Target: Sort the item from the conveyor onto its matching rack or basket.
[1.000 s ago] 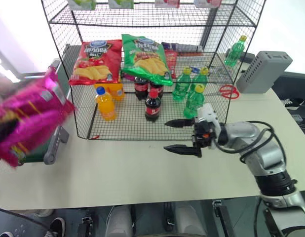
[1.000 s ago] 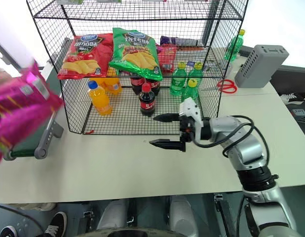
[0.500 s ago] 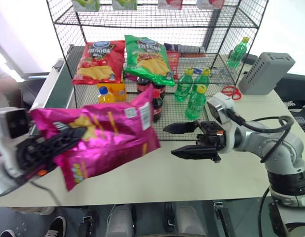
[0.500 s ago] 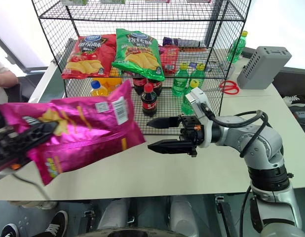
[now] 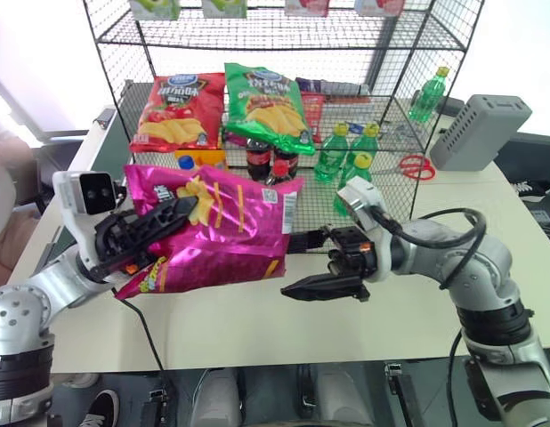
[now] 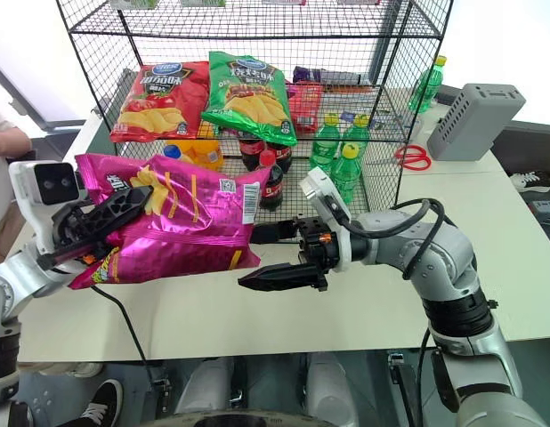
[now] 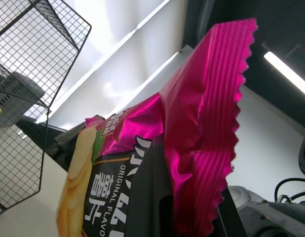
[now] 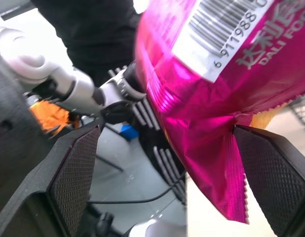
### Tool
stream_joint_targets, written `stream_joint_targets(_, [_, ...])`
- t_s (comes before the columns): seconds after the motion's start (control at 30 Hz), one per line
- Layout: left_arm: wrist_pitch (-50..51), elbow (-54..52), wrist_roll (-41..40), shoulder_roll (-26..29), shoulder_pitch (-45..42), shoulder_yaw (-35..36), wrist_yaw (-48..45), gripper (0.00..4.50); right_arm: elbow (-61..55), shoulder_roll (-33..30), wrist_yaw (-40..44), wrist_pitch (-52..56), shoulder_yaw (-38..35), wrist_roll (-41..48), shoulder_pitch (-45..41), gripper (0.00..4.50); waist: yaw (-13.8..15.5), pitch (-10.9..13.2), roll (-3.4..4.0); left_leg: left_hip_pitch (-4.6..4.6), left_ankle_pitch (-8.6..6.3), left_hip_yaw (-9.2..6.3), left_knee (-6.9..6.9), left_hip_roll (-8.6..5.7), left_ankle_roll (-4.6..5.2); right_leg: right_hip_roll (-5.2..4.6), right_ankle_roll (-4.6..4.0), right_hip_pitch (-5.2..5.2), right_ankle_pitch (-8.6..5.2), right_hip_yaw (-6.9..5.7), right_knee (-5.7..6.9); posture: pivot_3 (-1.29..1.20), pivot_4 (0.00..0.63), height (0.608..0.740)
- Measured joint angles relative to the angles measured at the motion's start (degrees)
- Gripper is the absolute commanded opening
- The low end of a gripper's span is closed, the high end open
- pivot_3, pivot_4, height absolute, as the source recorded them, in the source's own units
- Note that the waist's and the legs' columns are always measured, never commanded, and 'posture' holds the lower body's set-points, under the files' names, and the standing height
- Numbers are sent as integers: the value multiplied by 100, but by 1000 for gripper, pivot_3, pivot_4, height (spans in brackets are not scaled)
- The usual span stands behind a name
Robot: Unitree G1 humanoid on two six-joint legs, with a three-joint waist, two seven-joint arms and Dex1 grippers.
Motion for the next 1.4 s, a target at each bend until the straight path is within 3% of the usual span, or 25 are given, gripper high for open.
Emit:
stream_joint_targets(0.3, [258,-70,-516,-123,-167,226,284,77,421,291,-25,-323,-113,-220,321,4500,2,1,0,-3,0,1,1,-2,0,-1,1,0,0,-1,-3,0,150,740])
stream_joint_targets(0.43, [437,-38,-527,-309,-252,306,292,77,445,482,-180,-12,-442,359,241,4500,6,1,1,-3,0,0,1,-1,0,-1,1,0,0,-1,-2,0,150,740])
stream_joint_targets(0.6, [471,51,-534,-462,-325,320,500,77,9,49,55,764,-526,1210,229,4500,24,1,-2,-6,0,-4,1,-2,0,-5,1,2,0,-1,-7,0,150,740])
stream_joint_targets(0.9, [358,50,-536,-529,-410,265,916,77,-178,-93,-74,1040,-513,1385,221,4500,11,2,-2,-5,0,-4,0,-2,0,-2,1,0,0,0,-7,0,150,740])
stream_joint_targets(0.93, [357,50,-536,-526,-406,266,917,0,-178,-105,-88,1054,-513,1384,221,3956,12,2,-2,-5,0,-4,0,-2,0,-2,1,0,0,0,-7,0,150,740])
stream_joint_targets(0.97, [357,50,-536,-522,-400,267,917,0,-178,-113,-95,1057,-513,1376,221,3714,12,2,-2,-5,0,-4,0,-2,0,-3,1,0,0,0,-7,0,150,740])
stream_joint_targets(1.2, [359,43,-532,-372,-204,272,910,0,-36,-51,-288,1000,-515,1315,143,335,9,2,-2,-6,0,-5,-1,-2,0,-2,0,-3,0,0,-6,0,150,740])
stream_joint_targets(1.23, [359,34,-520,-365,-192,272,908,0,-36,-49,-288,993,-515,1316,136,85,10,2,-2,-6,0,-5,-1,-2,0,-2,0,-3,0,-1,-7,0,150,740])
stream_joint_targets(1.4, [324,42,-297,-311,-130,282,856,0,-36,-59,-272,901,-513,1230,166,54,15,2,-2,-8,0,-4,-1,-2,0,-2,0,-3,0,-1,-8,0,150,740])
